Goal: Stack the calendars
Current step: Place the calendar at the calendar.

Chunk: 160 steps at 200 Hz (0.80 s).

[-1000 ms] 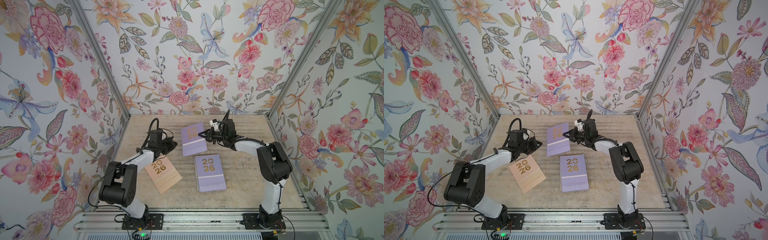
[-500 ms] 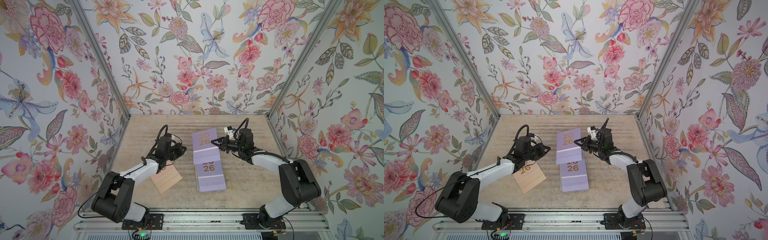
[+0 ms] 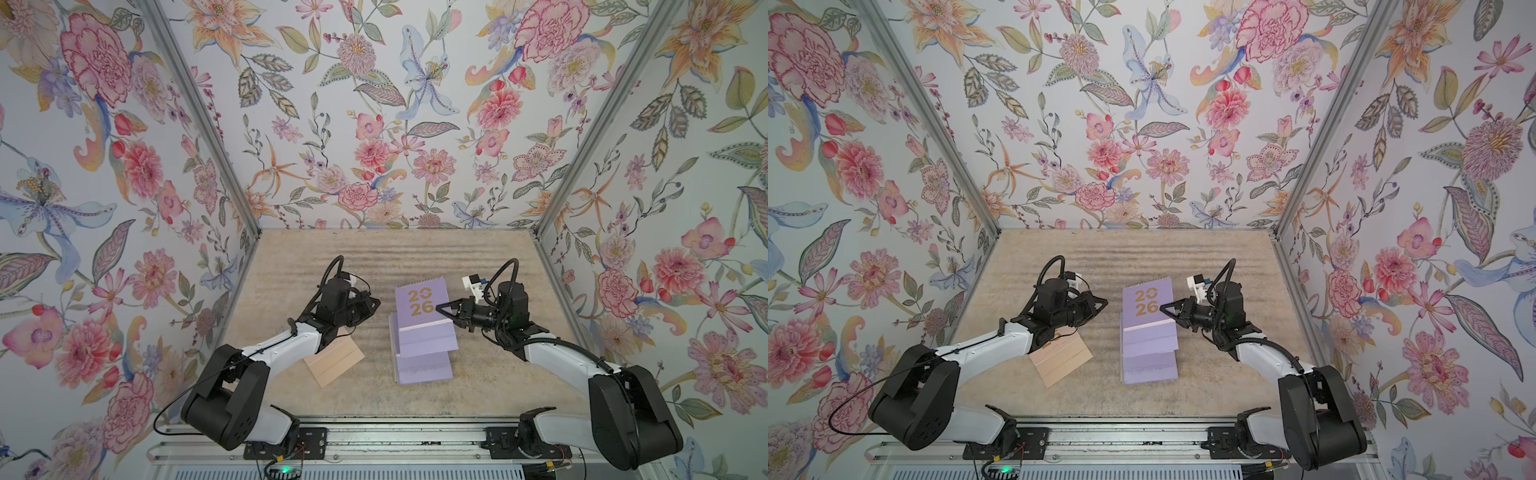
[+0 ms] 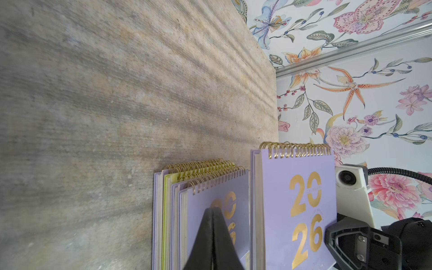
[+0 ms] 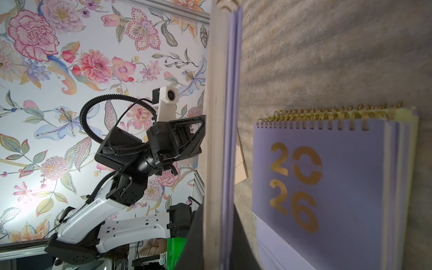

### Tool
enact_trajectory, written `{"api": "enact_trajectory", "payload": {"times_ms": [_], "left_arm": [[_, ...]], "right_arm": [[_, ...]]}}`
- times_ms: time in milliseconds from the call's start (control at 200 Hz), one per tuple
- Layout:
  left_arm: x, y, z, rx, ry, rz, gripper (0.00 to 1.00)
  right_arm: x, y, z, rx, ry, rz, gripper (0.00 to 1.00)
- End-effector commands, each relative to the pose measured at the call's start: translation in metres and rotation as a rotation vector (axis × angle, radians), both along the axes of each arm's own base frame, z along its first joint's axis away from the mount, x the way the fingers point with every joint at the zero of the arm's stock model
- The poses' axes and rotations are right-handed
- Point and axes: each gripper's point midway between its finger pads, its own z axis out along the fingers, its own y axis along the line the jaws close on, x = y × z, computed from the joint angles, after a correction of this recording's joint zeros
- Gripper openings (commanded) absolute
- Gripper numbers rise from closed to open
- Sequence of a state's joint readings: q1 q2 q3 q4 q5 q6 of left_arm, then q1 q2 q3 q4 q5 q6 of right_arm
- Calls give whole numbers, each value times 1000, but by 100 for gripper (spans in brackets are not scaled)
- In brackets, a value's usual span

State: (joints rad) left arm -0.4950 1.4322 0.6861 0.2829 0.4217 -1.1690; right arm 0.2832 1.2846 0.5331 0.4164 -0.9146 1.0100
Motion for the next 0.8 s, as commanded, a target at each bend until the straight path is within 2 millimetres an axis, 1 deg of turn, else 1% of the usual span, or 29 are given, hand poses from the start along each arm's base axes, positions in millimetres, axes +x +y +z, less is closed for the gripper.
{"api": "enact_trajectory", "payload": {"times_ms": [0,75,170,280,390,550,756,796], "left_arm": [[-8,-8,-8,-17,15,6,7],[-14,-13,-14,-17,26,-4,7],[-21,-19,-20,-10,40,-14,7],[-27,-19,-29,10,55,-8,7],[-30,-19,-36,21,71,-11,7],[-35,-16,-41,36,81,-8,7],[-39,-12,-46,43,93,-1,7],[-39,-12,-46,44,92,-1,7]], "right_arm": [[-15,5,5,12,-57,61,0],[-20,8,-4,5,-42,74,0],[-24,14,-10,10,-45,92,0],[-26,21,-16,20,-41,117,0],[-25,25,-23,31,-30,119,0],[-25,25,-30,16,-22,114,0],[-26,18,-41,-9,-10,92,0],[-27,17,-40,-8,-18,87,0]]}}
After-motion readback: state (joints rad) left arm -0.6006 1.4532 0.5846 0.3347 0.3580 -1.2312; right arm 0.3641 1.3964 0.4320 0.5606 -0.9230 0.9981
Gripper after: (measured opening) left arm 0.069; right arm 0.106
